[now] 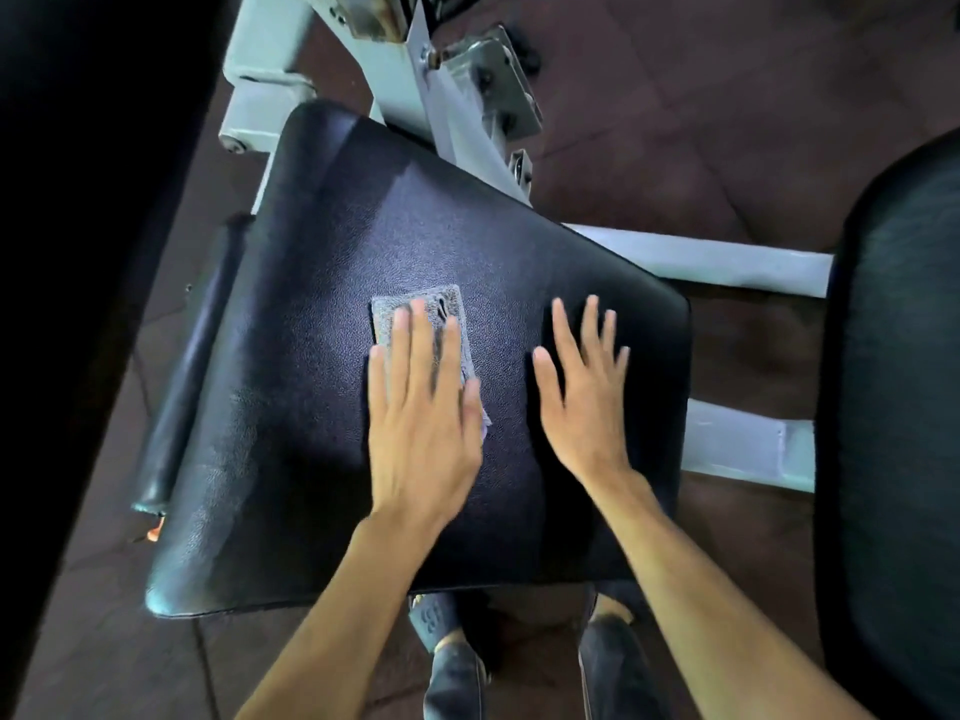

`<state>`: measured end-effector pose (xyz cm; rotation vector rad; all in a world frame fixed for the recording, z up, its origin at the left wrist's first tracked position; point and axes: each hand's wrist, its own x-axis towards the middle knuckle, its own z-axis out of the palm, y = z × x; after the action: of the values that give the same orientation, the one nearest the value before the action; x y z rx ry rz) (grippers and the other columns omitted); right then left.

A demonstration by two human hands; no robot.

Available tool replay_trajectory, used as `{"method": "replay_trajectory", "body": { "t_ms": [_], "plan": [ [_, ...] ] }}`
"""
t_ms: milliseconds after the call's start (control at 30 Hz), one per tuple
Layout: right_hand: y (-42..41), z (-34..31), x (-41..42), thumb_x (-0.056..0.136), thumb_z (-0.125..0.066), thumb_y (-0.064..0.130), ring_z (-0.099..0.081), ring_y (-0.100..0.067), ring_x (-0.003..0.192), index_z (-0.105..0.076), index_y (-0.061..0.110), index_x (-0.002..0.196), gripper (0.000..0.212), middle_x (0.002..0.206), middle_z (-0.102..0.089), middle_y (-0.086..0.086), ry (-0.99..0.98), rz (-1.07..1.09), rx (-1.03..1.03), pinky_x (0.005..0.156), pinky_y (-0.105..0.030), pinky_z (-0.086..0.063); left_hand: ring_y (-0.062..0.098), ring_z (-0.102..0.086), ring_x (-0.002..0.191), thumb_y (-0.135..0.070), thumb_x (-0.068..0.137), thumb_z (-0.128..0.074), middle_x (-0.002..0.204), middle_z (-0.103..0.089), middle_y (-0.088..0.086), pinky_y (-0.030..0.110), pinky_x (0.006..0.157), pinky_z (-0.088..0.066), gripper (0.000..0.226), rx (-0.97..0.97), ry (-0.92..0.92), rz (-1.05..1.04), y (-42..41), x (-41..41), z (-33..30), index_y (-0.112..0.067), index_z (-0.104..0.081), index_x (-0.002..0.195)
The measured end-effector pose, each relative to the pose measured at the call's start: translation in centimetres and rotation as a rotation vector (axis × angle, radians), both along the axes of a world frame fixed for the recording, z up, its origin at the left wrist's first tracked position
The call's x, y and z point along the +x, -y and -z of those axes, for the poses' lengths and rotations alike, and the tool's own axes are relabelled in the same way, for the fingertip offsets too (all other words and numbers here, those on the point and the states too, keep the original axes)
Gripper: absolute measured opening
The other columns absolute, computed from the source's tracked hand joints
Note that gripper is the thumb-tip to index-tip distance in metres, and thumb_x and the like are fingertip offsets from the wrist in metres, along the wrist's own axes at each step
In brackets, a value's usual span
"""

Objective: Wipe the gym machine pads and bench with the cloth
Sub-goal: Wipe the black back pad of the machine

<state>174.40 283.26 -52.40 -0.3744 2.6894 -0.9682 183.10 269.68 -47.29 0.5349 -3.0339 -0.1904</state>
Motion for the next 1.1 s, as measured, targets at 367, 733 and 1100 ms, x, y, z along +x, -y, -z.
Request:
{"method": "replay_trajectory", "body": {
  "t_ms": [367, 733, 1100],
  "plan": [
    [-1.5, 2.4, -0.2, 0.102, -0.023, 0.048, 0.004, -0.024, 0.152, -0.01, 0.034, 0.154, 0.056, 0.165, 0.0, -0.001, -0.11, -0.074, 0.204, 0.122, -0.049, -0.005, 0.024, -0.004, 0.152, -0.048, 0.102, -0.022, 0.165, -0.004, 0.006, 0.052, 0.121, -0.007, 0.061, -0.111, 0.076, -0.199, 8.3, -8.1, -0.4, -0.022, -0.01, 0.156],
    [-1.6, 2.3, -0.1, 0.102, -0.022, 0.046, 0.005, -0.025, 0.152, -0.008, 0.033, 0.154, 0.056, 0.165, 0.001, -0.002, -0.077, -0.107, 0.203, 0.122, -0.051, -0.007, 0.026, -0.01, 0.152, -0.032, 0.105, -0.024, 0.164, -0.009, 0.01, 0.048, 0.119, -0.021, 0.054, -0.119, 0.215, -0.003, -3.5, 7.1, 1.7, -0.016, -0.014, 0.156],
    [-1.9, 2.5, 0.0, 0.102, -0.02, 0.047, 0.007, -0.022, 0.152, -0.006, 0.035, 0.154, 0.055, 0.165, 0.003, 0.0, -0.086, -0.099, 0.178, 0.123, -0.048, -0.004, 0.026, -0.001, 0.152, -0.039, 0.104, -0.018, 0.165, -0.004, 0.009, 0.051, 0.122, -0.004, 0.056, -0.096, 0.112, -0.108, 8.4, -11.6, -0.2, -0.023, -0.007, 0.156]
  ]
}}
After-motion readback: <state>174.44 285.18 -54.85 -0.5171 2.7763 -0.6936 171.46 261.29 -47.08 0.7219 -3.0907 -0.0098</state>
